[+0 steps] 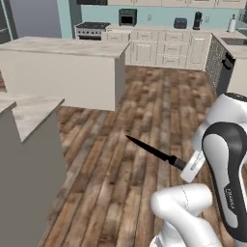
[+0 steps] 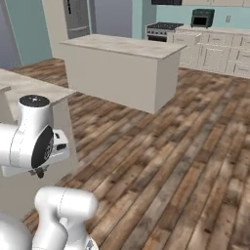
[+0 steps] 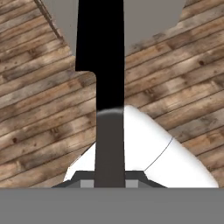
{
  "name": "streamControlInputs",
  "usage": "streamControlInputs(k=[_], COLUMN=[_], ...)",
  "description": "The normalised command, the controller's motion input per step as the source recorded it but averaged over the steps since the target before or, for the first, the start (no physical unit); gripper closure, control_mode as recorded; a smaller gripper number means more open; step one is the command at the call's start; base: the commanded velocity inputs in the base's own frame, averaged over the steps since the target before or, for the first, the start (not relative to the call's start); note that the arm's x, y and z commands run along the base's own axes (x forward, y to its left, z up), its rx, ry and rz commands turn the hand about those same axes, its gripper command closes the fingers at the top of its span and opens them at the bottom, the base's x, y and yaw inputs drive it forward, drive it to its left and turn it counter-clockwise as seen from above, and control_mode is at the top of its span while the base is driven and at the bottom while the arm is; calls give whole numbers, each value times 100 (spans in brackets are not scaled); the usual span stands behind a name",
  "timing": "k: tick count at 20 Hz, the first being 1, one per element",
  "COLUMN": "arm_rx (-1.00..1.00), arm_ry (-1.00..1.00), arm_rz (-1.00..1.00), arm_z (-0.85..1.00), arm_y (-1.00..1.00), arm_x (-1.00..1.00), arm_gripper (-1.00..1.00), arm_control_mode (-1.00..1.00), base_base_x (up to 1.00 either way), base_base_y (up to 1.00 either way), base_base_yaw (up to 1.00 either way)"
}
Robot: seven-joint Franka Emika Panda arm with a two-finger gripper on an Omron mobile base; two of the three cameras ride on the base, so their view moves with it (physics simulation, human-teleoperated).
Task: Pick up the metallic utensils from the counter and place them in the open drawer. Make sure not to pick up any wooden utensils.
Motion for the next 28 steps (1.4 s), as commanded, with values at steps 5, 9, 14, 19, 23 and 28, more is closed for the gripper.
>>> streamControlInputs(k=[5, 9, 14, 19, 23, 28], arm_rx=[0, 0, 0, 0, 0, 0], arm_ry=[0, 0, 0, 0, 0, 0], arm_rz=[0, 0, 0, 0, 0, 0], arm_z=[0, 0, 0, 0, 0, 0], arm_y=[0, 0, 0, 0, 0, 0], arm_x=[0, 0, 0, 0, 0, 0], arm_gripper=[100, 100, 100, 100, 100, 100], arm_control_mode=[100, 100, 100, 100, 100, 100], base_base_x=[91, 100, 100, 100, 100, 100], base_base_y=[-100, -100, -68, -34, -39, -44], base_base_yaw=[-7, -12, -9, 1, 3, 2])
